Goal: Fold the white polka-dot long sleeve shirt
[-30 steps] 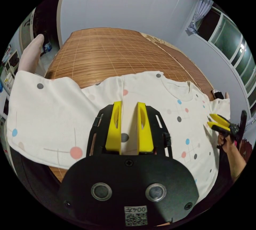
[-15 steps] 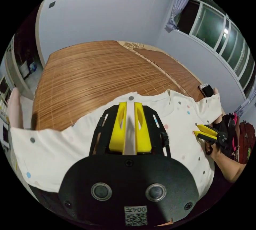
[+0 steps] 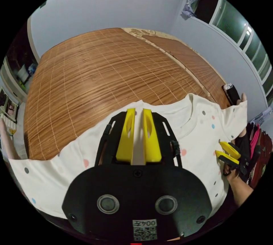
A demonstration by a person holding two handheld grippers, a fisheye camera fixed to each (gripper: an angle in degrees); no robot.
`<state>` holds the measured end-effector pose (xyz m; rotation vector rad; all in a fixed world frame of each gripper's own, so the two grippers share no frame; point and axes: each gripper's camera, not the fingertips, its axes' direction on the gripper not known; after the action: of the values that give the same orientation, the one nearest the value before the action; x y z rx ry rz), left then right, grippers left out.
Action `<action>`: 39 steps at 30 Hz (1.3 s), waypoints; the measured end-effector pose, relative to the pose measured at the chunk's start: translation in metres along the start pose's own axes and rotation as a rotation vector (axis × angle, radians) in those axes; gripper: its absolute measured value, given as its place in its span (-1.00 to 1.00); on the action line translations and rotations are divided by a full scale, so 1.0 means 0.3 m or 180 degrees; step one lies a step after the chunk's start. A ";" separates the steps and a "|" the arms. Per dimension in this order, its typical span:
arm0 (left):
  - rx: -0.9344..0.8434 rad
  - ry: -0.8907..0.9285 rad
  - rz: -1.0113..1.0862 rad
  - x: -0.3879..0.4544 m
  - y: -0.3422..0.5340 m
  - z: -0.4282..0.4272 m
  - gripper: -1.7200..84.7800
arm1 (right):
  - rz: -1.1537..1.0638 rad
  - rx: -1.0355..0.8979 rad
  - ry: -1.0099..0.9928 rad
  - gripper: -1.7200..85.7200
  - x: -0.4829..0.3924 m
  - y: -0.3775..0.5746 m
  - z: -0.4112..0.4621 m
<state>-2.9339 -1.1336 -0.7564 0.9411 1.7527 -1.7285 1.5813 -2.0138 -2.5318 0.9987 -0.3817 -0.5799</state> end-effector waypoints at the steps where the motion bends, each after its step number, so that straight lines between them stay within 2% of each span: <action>1: 0.0036 -0.0043 0.0000 -0.005 0.015 -0.021 -0.93 | 0.0002 0.0000 -0.0003 -0.68 0.000 0.002 -0.001; 5: -0.0198 -0.0270 -0.0273 -0.120 0.109 -0.002 -0.93 | -0.0001 0.0000 0.0005 -0.69 -0.003 0.012 -0.006; 8: -0.0119 0.0079 -0.0543 -0.209 0.132 0.006 -0.93 | 0.0002 0.0005 0.0000 -0.70 -0.003 0.020 -0.009; 10: -0.0159 0.0092 -0.0561 -0.210 0.124 -0.004 -0.93 | 0.0001 0.0007 0.0003 -0.69 -0.004 0.023 -0.011; 17: -0.0081 -0.0396 -0.0551 -0.212 0.301 -0.151 -0.92 | 0.0000 0.0009 0.0006 -0.69 -0.008 0.033 -0.019; 21: -0.0023 -0.0015 -0.0848 -0.311 0.342 -0.159 -0.91 | 0.0002 0.0012 0.0004 -0.70 -0.010 0.036 -0.023; 25: -0.0037 0.0077 -0.0599 -0.223 0.367 -0.250 -0.86 | 0.0006 0.0010 -0.0001 -0.69 -0.011 0.037 -0.025; 27: -0.0011 0.0059 -0.0421 -0.148 0.475 -0.334 -0.82 | 0.0002 0.0010 0.0009 -0.69 -0.014 0.036 -0.027; 30: -0.0092 -0.0066 -0.0552 -0.144 0.653 -0.353 -0.77 | 0.0010 0.0010 -0.0003 -0.69 -0.013 0.034 -0.029; 31: -0.0112 -0.0066 -0.0592 -0.155 0.683 -0.340 -0.78 | 0.0011 0.0010 -0.0004 -0.70 -0.013 0.033 -0.030; 32: 0.0109 0.0028 -0.0672 -0.179 0.726 -0.358 -0.79 | 0.0010 0.0009 -0.0002 -0.69 -0.014 0.032 -0.031; 35: 0.0102 0.0140 -0.0949 -0.238 0.750 -0.350 -0.87 | 0.0007 0.0010 0.0004 -0.69 -0.016 0.028 -0.034; 39: 0.0115 0.0007 -0.0883 -0.212 0.768 -0.362 -0.91 | -0.0011 0.0024 0.0039 -0.69 -0.023 0.023 -0.040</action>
<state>-2.7049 -1.0444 -0.8491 0.7412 1.9335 -1.9348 1.5845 -1.9987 -2.5322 1.0098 -0.3714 -0.5756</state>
